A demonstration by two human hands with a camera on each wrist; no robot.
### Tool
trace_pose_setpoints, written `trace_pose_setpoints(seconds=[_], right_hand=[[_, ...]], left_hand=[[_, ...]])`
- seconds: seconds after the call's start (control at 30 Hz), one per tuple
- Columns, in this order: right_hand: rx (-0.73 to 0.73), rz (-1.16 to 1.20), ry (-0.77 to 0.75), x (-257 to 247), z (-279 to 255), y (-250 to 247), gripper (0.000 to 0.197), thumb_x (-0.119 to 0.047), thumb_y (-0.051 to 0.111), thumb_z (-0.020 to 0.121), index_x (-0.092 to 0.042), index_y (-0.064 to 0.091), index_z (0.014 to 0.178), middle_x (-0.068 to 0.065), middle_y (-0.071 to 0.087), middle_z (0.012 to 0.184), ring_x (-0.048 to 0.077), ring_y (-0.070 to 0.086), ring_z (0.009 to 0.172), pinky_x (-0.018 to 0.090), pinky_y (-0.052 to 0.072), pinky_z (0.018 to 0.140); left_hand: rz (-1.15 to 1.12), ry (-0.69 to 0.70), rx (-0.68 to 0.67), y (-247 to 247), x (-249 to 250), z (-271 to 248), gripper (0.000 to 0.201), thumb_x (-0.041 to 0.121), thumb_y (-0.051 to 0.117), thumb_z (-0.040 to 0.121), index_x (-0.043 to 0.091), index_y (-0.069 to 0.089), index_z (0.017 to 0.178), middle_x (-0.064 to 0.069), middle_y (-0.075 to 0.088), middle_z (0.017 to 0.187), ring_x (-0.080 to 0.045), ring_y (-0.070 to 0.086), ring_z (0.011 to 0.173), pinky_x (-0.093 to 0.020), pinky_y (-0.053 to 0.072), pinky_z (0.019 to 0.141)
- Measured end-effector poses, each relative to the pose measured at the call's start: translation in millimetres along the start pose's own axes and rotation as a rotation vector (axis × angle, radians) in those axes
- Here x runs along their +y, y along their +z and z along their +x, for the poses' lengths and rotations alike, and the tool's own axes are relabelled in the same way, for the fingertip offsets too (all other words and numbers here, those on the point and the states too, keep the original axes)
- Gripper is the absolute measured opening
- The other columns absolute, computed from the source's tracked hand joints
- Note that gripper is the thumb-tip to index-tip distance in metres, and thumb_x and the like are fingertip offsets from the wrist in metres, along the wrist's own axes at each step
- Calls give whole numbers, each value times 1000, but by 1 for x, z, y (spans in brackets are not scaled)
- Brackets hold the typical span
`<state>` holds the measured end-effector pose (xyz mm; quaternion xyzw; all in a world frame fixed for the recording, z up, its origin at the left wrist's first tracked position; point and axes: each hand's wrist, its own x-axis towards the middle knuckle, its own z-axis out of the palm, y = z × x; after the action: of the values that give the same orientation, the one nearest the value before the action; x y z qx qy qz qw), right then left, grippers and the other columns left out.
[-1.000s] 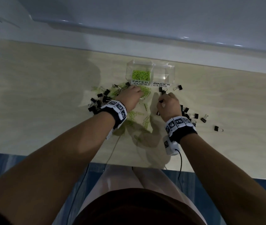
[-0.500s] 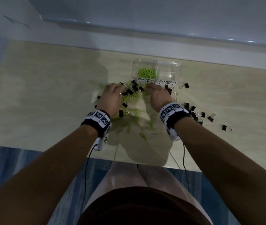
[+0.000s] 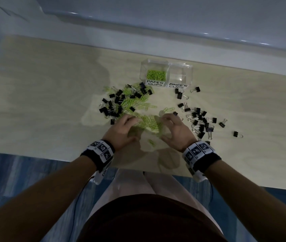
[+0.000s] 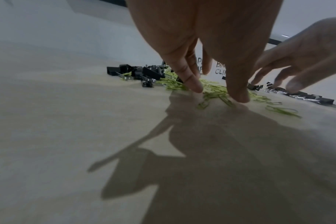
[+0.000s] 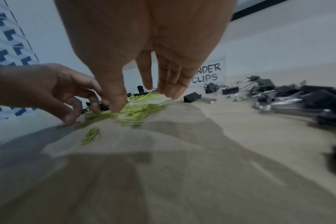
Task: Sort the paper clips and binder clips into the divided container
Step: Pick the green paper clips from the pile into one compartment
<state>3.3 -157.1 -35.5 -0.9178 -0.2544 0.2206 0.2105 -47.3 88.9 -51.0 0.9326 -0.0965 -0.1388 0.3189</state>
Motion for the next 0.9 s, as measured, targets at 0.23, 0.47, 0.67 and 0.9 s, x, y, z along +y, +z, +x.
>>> trace_pose_setpoints(seconds=[0.23,0.47,0.67,0.9], right_hand=[[-66,-56,166,-11,12,7,84,-35,77,70,-21,32,140,7,32,136,28,32,121,43,47,93],[-6,12,115,-23,44,-2,50,-9,69,76,-13,56,125,14,49,114,34,48,106,48,45,93],[85,15,54,-12,42,-11,23,-4,58,80,-7,68,101,18,60,96,38,59,84,46,52,73],[226,302,249,1,40,-29,14,-2,68,77,-12,75,82,-2,69,79,15,62,68,23,50,71]], left_hand=[[28,-72,-106,7,12,15,76,25,69,80,8,29,143,-13,36,137,-24,41,121,-31,37,102],[162,-41,-160,7,29,61,56,21,68,81,9,46,132,-9,45,123,-26,45,114,-38,41,99],[385,93,-213,-6,44,77,29,13,50,91,0,55,116,-17,52,110,-32,51,102,-41,45,84],[369,115,-227,-17,42,86,23,11,46,90,0,61,105,-15,58,106,-29,56,93,-38,47,77]])
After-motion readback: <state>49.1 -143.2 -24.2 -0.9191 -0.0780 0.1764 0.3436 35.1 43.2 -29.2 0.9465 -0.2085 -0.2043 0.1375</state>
